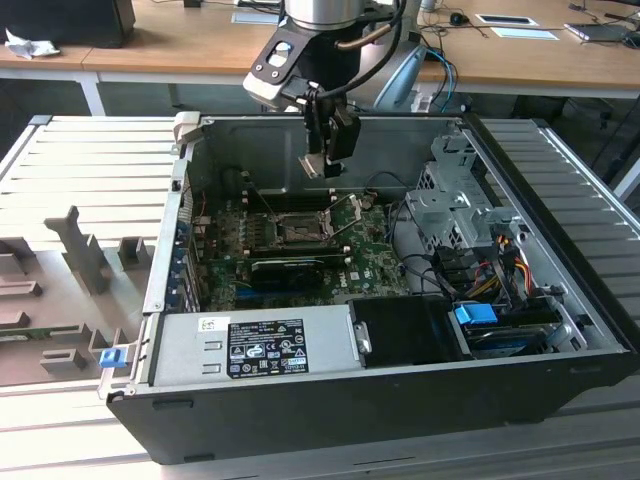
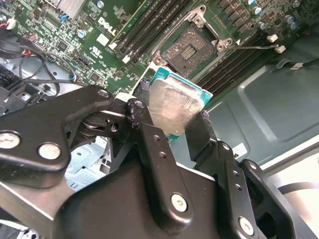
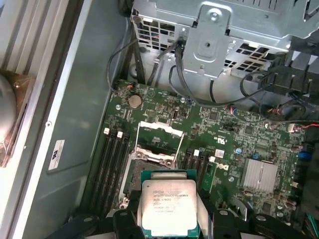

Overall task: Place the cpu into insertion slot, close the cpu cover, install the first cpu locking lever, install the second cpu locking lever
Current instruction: 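Place the cpu into insertion slot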

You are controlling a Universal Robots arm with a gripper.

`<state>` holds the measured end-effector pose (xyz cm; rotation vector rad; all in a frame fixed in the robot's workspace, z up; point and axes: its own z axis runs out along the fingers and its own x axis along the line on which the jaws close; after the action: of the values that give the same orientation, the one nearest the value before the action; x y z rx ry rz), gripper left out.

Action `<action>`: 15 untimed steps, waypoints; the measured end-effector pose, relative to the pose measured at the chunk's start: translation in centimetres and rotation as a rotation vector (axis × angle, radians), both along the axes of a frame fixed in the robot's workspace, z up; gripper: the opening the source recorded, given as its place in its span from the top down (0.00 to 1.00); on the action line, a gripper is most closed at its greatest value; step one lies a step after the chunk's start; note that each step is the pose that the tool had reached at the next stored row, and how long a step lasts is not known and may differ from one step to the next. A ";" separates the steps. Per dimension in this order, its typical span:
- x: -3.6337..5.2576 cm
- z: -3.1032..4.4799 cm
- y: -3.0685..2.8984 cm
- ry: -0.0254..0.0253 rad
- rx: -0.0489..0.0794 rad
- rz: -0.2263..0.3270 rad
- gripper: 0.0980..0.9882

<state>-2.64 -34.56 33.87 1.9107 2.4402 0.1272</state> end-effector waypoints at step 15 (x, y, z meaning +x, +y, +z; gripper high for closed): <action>0.00 -0.17 0.00 0.0000 0.000 -0.094 0.52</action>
<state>-2.64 -34.56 33.70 2.0208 2.3450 0.1239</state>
